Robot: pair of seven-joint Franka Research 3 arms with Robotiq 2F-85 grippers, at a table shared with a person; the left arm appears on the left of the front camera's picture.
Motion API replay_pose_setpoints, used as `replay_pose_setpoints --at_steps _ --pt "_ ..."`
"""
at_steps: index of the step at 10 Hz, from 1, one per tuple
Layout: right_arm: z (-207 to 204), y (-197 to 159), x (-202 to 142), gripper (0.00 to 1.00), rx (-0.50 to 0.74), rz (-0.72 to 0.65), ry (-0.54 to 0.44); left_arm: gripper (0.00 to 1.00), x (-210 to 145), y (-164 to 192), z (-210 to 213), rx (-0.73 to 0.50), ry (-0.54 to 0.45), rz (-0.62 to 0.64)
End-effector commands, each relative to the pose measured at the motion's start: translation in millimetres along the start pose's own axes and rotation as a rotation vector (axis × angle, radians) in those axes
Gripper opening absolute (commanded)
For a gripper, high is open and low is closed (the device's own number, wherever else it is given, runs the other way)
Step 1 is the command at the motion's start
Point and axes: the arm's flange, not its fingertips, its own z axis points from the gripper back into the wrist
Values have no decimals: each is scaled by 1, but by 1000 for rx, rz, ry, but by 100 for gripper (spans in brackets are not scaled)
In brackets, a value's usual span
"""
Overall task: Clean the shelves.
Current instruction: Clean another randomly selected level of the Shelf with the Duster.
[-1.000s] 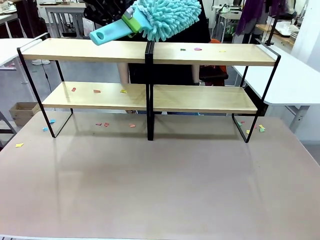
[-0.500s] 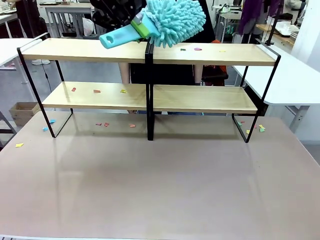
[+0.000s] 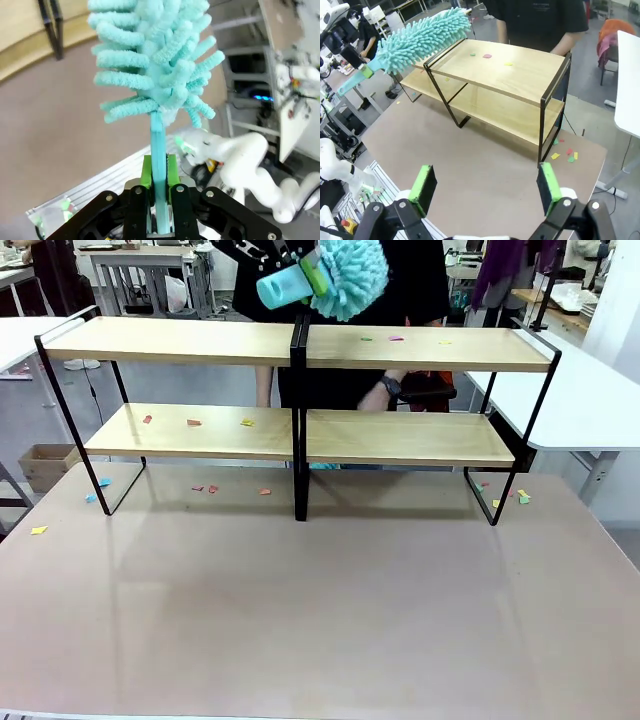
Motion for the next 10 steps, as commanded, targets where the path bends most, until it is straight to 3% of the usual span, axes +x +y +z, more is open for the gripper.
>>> replay_pose_setpoints --at_steps 1,2,7,10 --pt "1 2 -2 100 -1 12 5 13 6 -9 -11 101 -74 27" --pt "1 2 -2 100 -1 12 5 13 8 -13 -21 165 -121 9" --pt "1 2 -2 100 -1 12 5 13 20 -27 -75 412 -6 18" --pt "1 2 -2 100 -1 12 5 13 38 -37 -99 399 61 -7"
